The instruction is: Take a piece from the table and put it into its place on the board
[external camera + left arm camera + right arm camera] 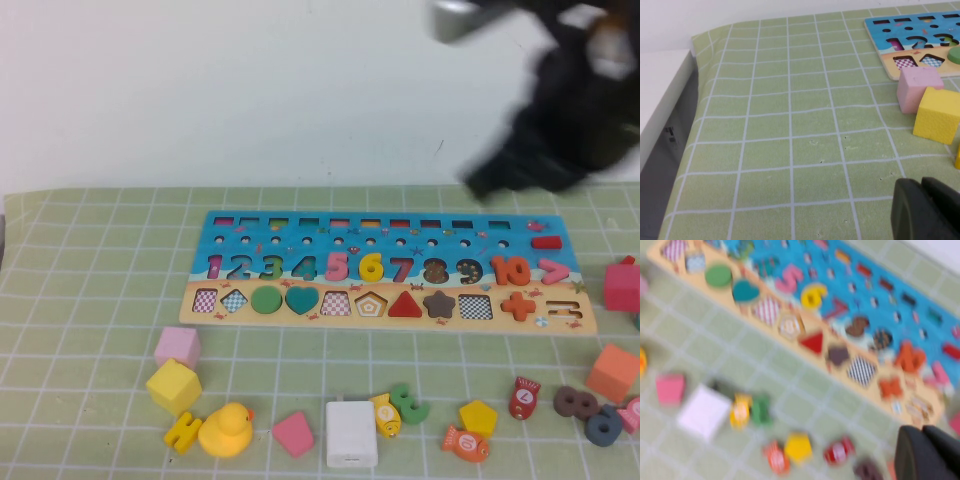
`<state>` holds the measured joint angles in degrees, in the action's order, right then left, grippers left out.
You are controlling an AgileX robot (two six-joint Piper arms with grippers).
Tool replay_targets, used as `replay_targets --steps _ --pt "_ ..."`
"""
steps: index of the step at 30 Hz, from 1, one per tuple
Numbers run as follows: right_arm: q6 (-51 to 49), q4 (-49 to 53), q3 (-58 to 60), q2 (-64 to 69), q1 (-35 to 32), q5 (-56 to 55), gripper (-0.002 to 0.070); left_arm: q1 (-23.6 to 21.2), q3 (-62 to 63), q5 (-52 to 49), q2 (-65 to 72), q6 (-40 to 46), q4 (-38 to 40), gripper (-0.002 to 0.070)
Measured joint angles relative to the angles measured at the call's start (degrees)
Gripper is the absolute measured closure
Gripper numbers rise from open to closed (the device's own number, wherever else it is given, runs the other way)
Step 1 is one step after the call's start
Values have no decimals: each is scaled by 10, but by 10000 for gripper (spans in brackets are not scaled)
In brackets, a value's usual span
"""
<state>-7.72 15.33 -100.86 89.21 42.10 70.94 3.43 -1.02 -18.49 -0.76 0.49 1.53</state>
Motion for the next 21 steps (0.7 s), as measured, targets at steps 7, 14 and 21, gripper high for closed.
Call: replay_targets --steps 7,14,21 --pt "-1 2 250 -212 0 -100 676 0 0 0 0 0 0 677" --pt "-4 2 529 -481 0 -287 676 0 0 0 0 0 -1 677" --pt "-32 5 675 -696 0 -407 676 0 0 0 0 -1 -1 677"
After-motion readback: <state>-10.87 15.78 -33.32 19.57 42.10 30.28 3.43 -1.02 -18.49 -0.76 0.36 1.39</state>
